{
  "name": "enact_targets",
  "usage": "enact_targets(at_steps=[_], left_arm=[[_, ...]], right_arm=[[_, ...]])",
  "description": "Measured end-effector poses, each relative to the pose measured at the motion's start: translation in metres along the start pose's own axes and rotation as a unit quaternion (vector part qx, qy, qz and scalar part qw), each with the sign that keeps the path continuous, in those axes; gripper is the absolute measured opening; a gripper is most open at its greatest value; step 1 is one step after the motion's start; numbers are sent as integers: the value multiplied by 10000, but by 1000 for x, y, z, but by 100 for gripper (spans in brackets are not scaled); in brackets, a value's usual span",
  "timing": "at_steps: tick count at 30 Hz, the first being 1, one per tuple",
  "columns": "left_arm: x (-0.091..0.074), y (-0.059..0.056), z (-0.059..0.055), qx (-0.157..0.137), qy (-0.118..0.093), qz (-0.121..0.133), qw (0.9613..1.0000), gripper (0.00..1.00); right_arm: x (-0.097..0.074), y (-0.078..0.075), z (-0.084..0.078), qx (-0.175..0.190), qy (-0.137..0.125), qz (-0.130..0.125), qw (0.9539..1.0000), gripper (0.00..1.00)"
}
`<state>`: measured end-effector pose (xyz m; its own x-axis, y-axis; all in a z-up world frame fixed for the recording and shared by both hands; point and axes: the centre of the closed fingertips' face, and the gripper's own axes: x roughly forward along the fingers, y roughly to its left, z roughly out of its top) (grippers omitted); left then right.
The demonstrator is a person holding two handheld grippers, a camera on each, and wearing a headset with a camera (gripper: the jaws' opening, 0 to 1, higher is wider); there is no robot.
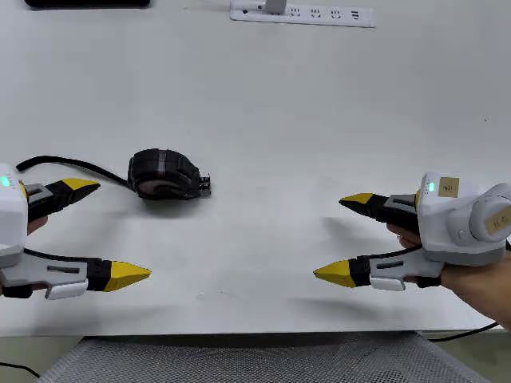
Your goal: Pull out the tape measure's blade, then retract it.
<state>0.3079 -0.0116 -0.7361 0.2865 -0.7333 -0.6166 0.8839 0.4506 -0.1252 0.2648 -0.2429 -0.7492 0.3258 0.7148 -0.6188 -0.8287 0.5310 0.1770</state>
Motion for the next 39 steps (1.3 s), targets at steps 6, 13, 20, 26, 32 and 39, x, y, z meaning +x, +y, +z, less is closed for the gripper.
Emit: enact_targets(at_steps=[6,13,20,26,32,39], left_arm=[[0,-1,0,6,11,-15,10000,87],[0,1,0,28,23,7,10000,87],[0,2,-1,18,38,20,10000,86],[0,8,-1,14,36,103,9999,85],[2,11,1,52,51,62,10000,82],[5,16,4,147,72,10,9999,81]], right_arm=[[0,0,0,-4,-5,-1,10000,69],[1,-1,2,-12,-40,-25,10000,72],[1,-2,2,-25,-55,-43,10000,73],[1,-4,3,-11,-57,-77,10000,74],[1,-6,4,-24,-63,-71,10000,73],[3,-9,6,-65,-44,-58,10000,74]])
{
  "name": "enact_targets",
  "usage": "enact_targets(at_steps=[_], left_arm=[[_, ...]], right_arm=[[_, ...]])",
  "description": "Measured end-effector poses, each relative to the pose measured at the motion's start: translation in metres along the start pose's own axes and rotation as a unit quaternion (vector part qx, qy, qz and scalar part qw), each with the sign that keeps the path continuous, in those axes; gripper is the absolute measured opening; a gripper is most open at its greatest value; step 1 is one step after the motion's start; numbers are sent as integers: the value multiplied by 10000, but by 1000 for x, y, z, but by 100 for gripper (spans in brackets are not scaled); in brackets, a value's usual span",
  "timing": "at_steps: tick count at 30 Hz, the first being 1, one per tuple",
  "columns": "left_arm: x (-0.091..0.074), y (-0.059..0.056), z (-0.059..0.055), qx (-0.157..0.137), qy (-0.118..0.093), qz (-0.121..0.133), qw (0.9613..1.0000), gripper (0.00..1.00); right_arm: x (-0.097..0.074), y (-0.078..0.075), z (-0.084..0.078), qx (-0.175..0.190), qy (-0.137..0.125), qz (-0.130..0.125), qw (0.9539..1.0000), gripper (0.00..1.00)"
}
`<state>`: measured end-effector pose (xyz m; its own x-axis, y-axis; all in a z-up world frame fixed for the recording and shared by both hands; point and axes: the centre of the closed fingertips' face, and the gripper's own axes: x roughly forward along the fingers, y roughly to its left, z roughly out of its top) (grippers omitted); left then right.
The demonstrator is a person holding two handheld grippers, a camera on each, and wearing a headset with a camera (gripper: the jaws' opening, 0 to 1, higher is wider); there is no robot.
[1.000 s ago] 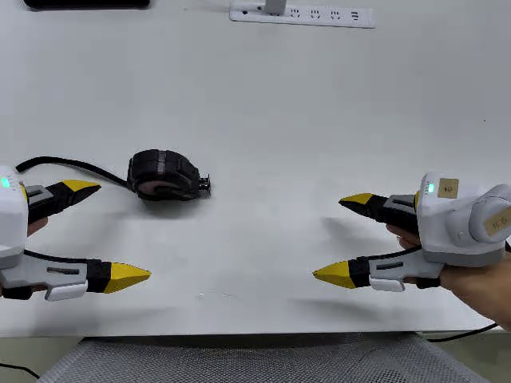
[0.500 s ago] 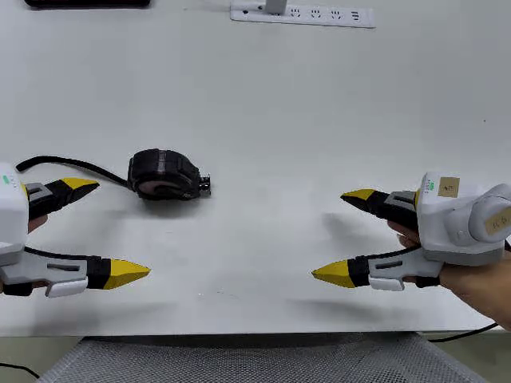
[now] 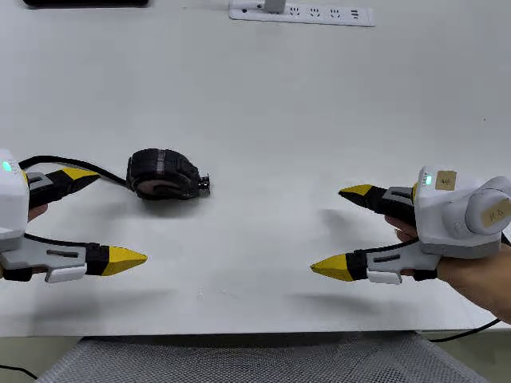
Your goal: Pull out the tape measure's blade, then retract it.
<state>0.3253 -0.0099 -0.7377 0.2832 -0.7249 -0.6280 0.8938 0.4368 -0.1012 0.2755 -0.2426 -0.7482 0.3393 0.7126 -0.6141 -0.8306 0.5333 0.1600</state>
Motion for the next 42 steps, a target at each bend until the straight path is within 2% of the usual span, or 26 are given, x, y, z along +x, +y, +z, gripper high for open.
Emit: enact_targets(at_steps=[7,16,25,37,42], left_arm=[[7,8,6,135,31,-64,9999,80],[18,13,8,284,119,-198,9993,78],[28,19,12,469,211,-357,9980,72],[45,28,13,673,340,-472,9960,65],[50,30,10,768,419,-539,9947,61]], right_arm=[[5,-4,5,-104,10,41,9999,73],[13,-10,11,-212,7,113,9997,73],[21,-15,10,-214,49,197,9996,72],[33,-18,16,-240,19,283,9993,71],[40,-20,17,-255,15,312,9992,71]])
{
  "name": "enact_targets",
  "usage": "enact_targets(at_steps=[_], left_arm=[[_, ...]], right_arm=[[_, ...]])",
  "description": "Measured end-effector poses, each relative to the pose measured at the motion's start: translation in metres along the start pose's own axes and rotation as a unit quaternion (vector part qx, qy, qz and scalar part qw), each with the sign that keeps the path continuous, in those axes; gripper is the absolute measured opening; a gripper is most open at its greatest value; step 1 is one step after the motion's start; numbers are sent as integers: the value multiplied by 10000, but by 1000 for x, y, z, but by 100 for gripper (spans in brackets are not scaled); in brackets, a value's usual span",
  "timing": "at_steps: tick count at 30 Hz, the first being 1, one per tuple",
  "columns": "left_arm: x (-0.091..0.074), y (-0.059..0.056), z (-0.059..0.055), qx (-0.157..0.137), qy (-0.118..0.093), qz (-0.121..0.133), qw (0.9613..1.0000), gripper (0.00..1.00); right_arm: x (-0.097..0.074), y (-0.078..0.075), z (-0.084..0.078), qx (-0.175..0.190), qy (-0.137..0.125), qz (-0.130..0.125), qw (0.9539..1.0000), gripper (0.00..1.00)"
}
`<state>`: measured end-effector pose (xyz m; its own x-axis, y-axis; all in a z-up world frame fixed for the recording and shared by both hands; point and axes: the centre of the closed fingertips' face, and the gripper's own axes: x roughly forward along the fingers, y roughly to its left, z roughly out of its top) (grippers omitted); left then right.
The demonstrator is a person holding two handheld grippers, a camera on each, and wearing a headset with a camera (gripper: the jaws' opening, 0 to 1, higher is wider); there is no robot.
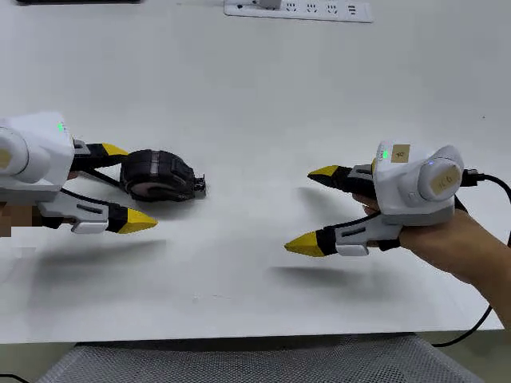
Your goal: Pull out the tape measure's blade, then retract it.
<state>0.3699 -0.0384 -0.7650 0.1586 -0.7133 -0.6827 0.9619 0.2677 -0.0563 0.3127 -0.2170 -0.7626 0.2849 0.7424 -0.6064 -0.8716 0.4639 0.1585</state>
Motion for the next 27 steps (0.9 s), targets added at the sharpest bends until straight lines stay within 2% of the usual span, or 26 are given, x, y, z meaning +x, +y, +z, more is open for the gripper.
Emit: enact_targets(at_steps=[8,17,27], left_arm=[[3,1,0,56,54,-175,9998,45],[5,4,1,96,51,-203,9997,37],[5,9,1,295,76,-139,9994,28]], right_arm=[[7,1,2,30,-28,61,10000,69],[14,3,2,59,-40,91,9999,68],[19,2,5,16,-60,107,9999,65]])
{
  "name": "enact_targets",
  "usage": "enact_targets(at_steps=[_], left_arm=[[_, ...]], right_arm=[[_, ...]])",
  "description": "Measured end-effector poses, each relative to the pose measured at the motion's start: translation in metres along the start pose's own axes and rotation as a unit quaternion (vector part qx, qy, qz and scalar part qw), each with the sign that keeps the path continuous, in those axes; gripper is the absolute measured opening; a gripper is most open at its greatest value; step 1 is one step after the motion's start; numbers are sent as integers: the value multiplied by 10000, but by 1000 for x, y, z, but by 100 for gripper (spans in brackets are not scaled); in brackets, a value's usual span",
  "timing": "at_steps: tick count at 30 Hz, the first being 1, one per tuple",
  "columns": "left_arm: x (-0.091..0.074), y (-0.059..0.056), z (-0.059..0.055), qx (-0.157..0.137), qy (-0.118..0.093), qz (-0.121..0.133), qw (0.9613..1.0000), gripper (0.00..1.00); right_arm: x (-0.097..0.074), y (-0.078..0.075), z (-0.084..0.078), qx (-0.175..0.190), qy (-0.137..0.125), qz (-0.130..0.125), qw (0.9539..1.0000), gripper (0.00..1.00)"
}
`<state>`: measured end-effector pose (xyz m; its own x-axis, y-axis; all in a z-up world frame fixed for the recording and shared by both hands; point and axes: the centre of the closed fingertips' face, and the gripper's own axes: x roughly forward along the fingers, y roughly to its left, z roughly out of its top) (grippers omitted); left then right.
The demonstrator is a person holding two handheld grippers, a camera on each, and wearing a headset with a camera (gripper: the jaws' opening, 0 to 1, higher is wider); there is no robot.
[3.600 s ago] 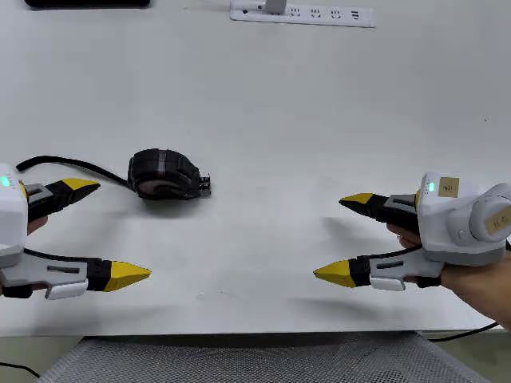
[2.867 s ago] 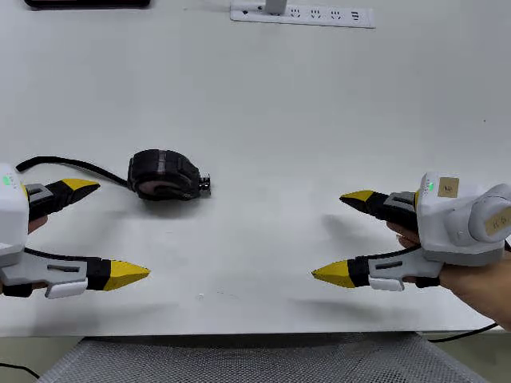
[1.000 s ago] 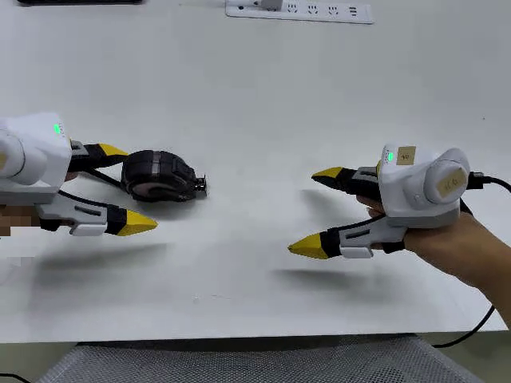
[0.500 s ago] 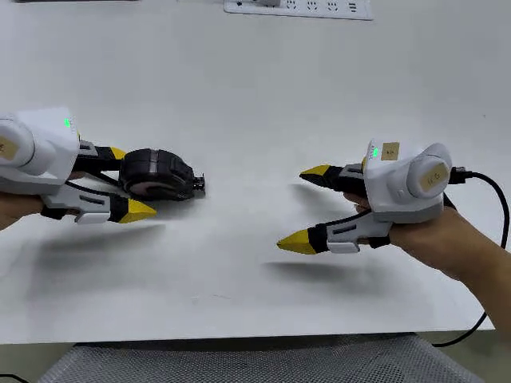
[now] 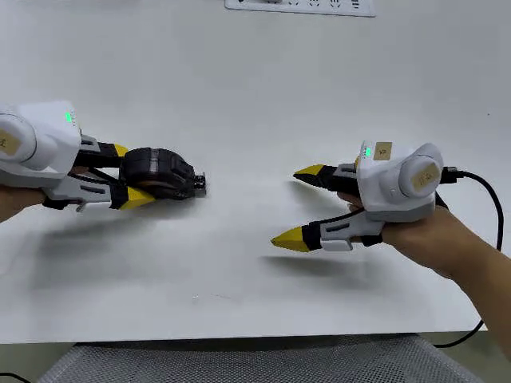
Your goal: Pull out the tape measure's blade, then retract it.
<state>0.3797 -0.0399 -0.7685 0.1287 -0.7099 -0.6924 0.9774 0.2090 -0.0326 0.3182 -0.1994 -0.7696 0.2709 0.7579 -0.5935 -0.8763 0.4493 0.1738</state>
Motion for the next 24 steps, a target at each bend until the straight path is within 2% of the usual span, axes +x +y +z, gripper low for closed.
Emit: enact_targets(at_steps=[16,24], left_arm=[[1,1,-1,56,110,-43,9999,27],[2,1,-2,188,199,-69,9996,27]], right_arm=[[7,-6,9,-145,-52,-3,9999,62],[23,-10,22,-441,-123,20,9990,56]])
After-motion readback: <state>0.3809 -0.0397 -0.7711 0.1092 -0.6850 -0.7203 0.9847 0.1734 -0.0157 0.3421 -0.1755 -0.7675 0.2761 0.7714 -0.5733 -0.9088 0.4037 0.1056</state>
